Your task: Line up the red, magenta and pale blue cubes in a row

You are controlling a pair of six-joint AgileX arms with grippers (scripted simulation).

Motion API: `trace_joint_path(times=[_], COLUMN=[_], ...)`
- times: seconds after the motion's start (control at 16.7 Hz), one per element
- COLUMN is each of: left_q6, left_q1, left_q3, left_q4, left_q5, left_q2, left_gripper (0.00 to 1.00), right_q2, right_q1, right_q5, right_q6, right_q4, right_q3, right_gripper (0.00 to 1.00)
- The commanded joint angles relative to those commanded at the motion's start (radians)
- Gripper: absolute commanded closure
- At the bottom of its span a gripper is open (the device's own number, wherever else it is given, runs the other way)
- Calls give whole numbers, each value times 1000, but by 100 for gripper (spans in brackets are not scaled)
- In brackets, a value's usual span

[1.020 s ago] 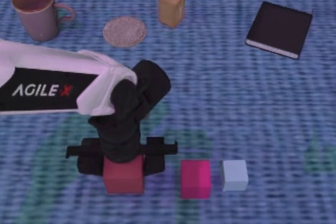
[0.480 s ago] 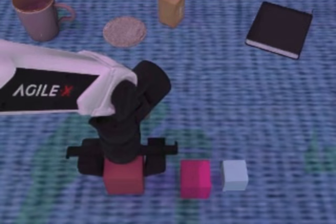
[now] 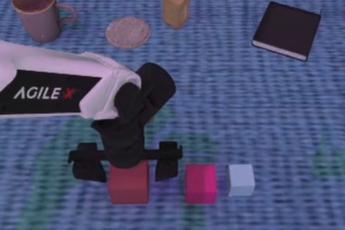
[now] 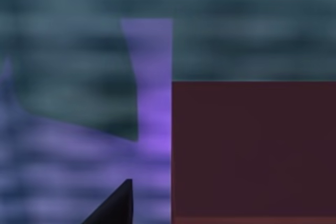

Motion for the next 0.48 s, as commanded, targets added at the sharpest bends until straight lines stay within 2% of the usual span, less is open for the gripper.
trace_joint_path(times=[0.48], left_q6=[-3], left_q1=[3], left_q3=[29], left_q4=[-42], left_q5=[0], left_q2=[-16], left_gripper=[0], right_q2=[0], right_q1=[0], right_q5=[0], right_q6=[0], right_q4=[0], right_q3=[0], right_gripper=[0])
